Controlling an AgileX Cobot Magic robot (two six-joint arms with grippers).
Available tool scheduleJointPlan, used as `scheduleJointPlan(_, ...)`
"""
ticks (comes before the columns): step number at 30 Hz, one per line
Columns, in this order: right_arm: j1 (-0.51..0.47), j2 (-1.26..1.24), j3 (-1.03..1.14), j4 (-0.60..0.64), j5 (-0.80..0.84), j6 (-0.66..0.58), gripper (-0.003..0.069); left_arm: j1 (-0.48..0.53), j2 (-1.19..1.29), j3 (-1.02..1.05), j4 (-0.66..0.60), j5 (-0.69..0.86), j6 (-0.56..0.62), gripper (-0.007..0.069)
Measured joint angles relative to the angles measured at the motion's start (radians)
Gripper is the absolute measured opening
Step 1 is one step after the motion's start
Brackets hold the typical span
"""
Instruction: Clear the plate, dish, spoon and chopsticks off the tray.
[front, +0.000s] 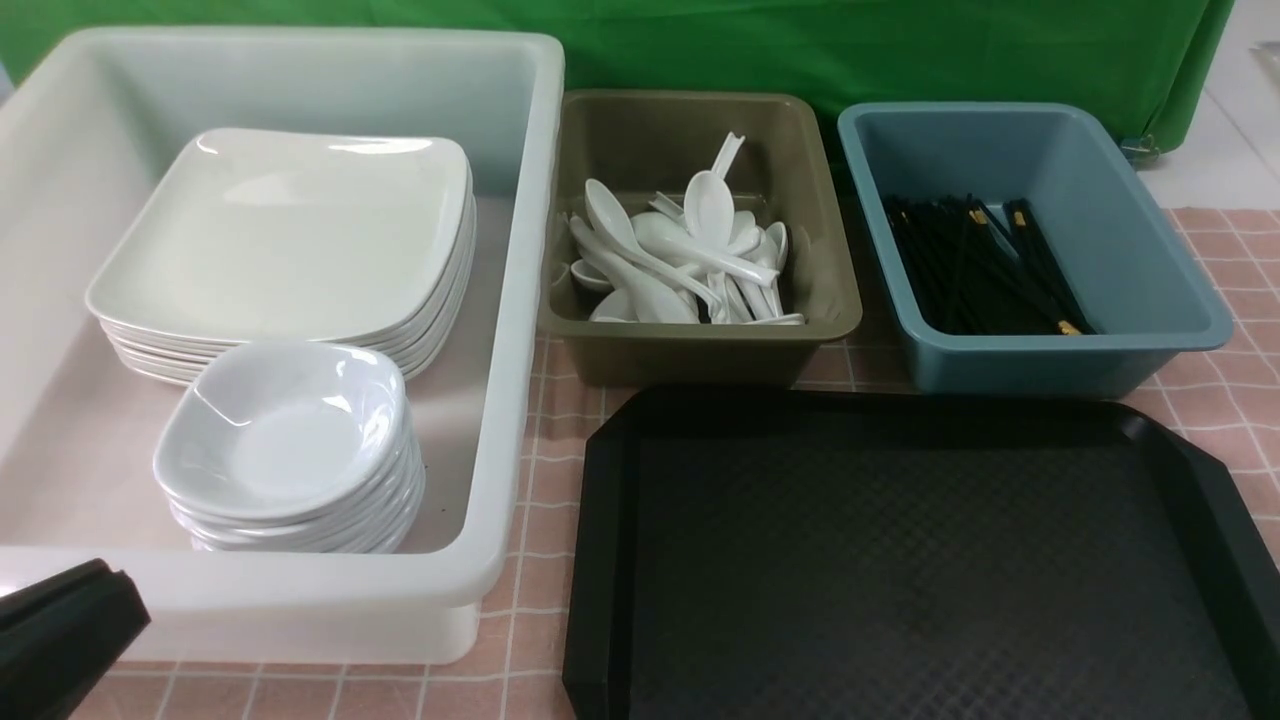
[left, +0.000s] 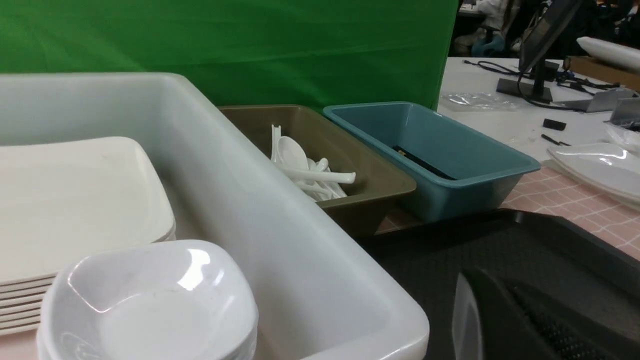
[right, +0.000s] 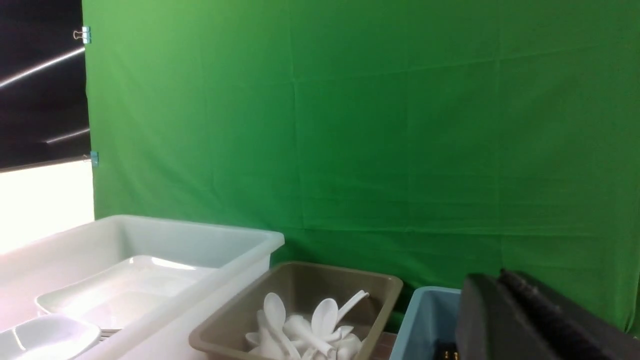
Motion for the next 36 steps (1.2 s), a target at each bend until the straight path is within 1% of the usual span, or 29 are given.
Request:
scheduleJointPlan(15,0.0,0.0,0.0,0.0,0.0,0.002,0.0126,0.0,0.0,0.0,0.011,0.0,0.001,-0.0001)
scheduleJointPlan(17,0.0,0.0,0.0,0.0,0.0,0.002,0.0131,0.0,0.0,0.001,0.026,0.0,0.001,-0.0001)
scheduleJointPlan(18,0.0,0.0,0.0,0.0,0.0,0.002,0.0136,0.0,0.0,0.001,0.054,0.0,-0.003,-0.0001)
scheduleJointPlan(20,0.0,0.0,0.0,0.0,0.0,0.002,0.0141,0.01,-0.001,0.006,0.123,-0.019,-0.049,-0.0001)
scheduleJointPlan(22,0.0,0.0,0.0,0.0,0.0,0.002,0.0143,0.036,-0.003,0.022,0.18,-0.061,-0.102,-0.0001)
scheduleJointPlan(23,0.0,0.0,0.0,0.0,0.0,0.002,0.0148,0.082,-0.005,0.059,0.238,-0.128,-0.156,-0.0001)
scheduleJointPlan(24,0.0,0.0,0.0,0.0,0.0,0.002,0.0151,0.115,-0.008,0.086,0.268,-0.172,-0.178,-0.0001)
scheduleJointPlan(25,0.0,0.0,0.0,0.0,0.0,0.002,0.0153,0.15,-0.015,0.117,0.29,-0.216,-0.191,-0.0001)
scheduleJointPlan(26,0.0,0.0,0.0,0.0,0.0,0.002,0.0154,0.157,-0.016,0.117,0.294,-0.225,-0.193,-0.0001)
scheduleJointPlan(27,0.0,0.0,0.0,0.0,0.0,0.002,0.0158,0.219,-0.038,0.176,0.321,-0.289,-0.206,-0.0001)
scheduleJointPlan(29,0.0,0.0,0.0,0.0,0.0,0.002,0.0162,0.268,-0.064,0.232,0.329,-0.324,-0.21,-0.0001)
scheduleJointPlan(30,0.0,0.0,0.0,0.0,0.0,0.002,0.0165,0.297,-0.085,0.261,0.334,-0.334,-0.213,-0.0001)
scheduleJointPlan(33,0.0,0.0,0.0,0.0,0.0,0.002,0.0171,0.33,-0.103,0.324,0.347,-0.345,-0.213,-0.0001)
scheduleJointPlan(35,0.0,0.0,0.0,0.0,-0.001,0.002,0.0176,0.336,-0.105,0.336,0.355,-0.334,-0.213,-0.0001)
scheduleJointPlan(36,0.0,0.0,0.0,0.0,-0.001,0.002,0.0183,0.339,-0.106,0.337,0.36,-0.293,-0.213,-0.0001)
